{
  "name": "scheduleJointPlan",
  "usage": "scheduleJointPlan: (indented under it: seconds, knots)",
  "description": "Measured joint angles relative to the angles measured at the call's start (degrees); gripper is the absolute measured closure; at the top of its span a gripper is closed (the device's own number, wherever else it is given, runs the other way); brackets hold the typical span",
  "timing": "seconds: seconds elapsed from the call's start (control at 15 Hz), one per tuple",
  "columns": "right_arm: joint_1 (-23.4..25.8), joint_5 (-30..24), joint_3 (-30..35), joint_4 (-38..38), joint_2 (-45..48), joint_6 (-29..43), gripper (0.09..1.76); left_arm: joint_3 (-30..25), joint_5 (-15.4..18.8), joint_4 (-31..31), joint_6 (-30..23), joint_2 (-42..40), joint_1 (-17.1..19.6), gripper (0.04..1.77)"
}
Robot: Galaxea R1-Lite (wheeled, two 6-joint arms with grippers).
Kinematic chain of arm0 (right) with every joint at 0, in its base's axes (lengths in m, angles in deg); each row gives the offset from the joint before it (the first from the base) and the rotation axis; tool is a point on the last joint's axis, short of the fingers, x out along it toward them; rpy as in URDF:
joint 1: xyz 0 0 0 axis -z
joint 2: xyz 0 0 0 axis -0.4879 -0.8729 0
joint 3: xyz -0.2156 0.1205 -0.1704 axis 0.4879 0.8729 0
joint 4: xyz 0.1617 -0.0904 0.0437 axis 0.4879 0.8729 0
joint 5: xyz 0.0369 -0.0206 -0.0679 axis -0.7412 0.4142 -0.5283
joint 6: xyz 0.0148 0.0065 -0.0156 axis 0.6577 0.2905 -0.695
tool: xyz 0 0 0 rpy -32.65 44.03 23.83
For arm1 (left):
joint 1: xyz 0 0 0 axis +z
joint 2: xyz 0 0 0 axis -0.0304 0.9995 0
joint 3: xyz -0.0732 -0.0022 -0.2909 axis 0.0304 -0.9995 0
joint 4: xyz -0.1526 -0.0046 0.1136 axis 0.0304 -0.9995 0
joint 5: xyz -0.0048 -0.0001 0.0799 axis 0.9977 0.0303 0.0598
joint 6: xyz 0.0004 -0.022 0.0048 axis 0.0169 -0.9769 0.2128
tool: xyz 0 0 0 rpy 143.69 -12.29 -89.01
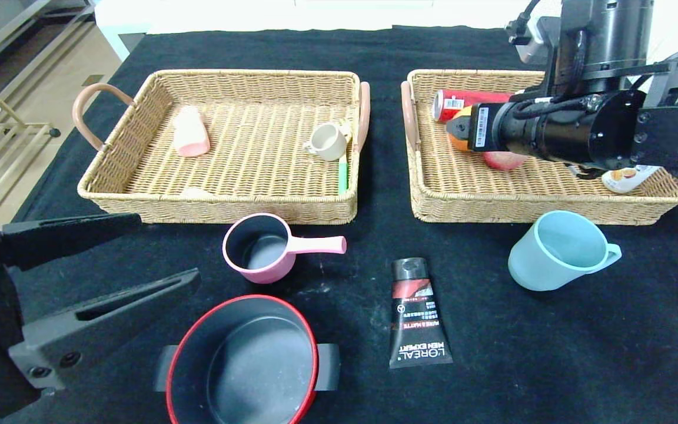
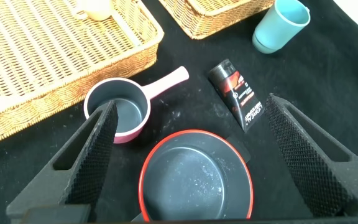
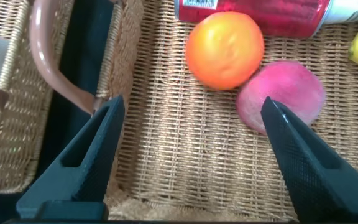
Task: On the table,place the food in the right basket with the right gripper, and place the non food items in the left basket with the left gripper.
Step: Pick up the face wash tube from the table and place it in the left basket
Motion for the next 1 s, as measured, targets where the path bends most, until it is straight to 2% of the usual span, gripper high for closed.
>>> scheduleJointPlan:
  seconds: [0.2,0.33,0.47,0.8,1.0]
  knots:
    - [-0.41,0.09,1.35,1.46,1.99,-1.12,0.22,-0.04,0.0,-0.02,0.0,0.04,0.0,0.09]
    - [-0.96,0.16,2.67,7.13,4.33,-1.21,0.2,-0.04,0.0,-0.06,0.0,0.04,0.0,0.09]
    - [-1.9,0.2,3.78,8.63,6.95,-1.16,0.18,-0.11,0.0,-0.06,0.0,0.17,0.0,0.09]
    - [-6.03,0.71,5.99,17.79,13.91,-1.02,0.16,-0.17,-0.09,-0.09,0.0,0.44,0.0,0.09]
    - [-8.95,0.74,9.76,21.0,18.63,-1.05,0.16,-0.33,-0.11,-0.24,0.51,0.48,0.0,0.09]
